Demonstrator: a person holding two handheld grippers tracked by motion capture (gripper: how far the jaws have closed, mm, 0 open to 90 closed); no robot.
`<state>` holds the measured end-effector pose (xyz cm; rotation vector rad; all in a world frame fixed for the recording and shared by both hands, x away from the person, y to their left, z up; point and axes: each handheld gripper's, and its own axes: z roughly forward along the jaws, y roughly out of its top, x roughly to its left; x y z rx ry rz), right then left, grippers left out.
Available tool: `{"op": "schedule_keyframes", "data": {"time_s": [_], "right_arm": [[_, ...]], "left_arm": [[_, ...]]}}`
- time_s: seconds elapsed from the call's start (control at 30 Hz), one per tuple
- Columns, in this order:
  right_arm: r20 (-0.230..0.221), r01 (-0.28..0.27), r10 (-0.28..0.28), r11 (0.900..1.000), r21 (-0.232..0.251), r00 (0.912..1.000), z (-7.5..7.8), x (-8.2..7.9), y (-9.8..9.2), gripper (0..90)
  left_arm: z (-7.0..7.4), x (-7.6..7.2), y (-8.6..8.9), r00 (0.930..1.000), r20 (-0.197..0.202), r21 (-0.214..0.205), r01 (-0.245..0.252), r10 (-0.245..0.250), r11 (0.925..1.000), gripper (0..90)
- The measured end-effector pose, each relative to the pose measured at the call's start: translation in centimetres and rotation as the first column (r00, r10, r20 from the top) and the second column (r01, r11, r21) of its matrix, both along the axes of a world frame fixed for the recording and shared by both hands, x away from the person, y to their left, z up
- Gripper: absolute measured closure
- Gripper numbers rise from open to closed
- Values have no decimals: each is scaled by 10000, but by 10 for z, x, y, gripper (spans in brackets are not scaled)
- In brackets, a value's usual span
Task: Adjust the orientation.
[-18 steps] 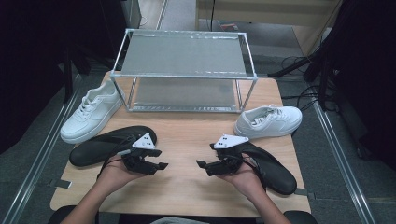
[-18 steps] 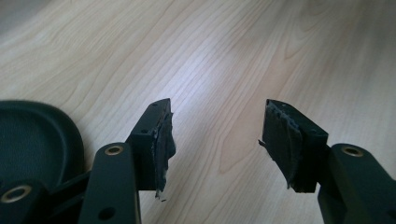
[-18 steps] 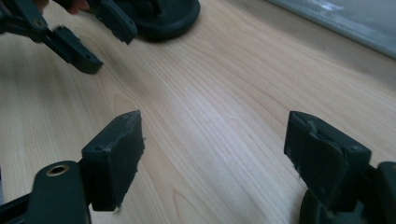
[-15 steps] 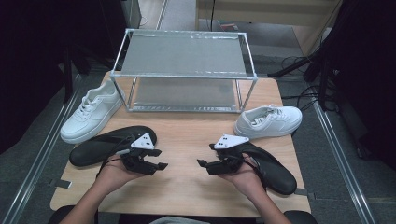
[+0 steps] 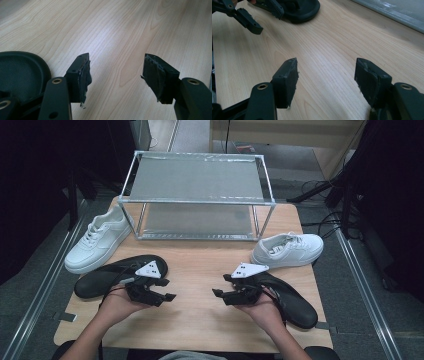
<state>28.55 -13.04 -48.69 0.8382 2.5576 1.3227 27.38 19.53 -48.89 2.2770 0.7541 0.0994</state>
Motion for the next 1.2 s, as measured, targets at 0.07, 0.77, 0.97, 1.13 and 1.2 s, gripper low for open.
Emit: {"op": "schedule_keyframes", "data": {"time_s": [0.07,0.77,0.97,1.13,1.2], "right_arm": [[-48,-30,30,10000,-9,10000,0,0,0,391],[-320,-300,291,9991,-287,9991,-4,3,4,396],[-340,-318,308,9991,-288,9989,-4,4,4,396],[-297,-415,409,9989,-220,9987,-2,6,4,396],[-329,-391,383,9990,-223,9987,-2,7,4,396]], "left_arm": [[1,0,3,10000,-37,-115,-28,28,9999,384],[1,4,26,9970,-441,48,-636,637,9980,376],[1,4,34,9970,-214,223,-742,747,9970,371],[2,2,41,9945,-197,148,-1025,1028,9946,371],[3,1,43,9939,-203,142,-1079,1082,9941,371]]}}
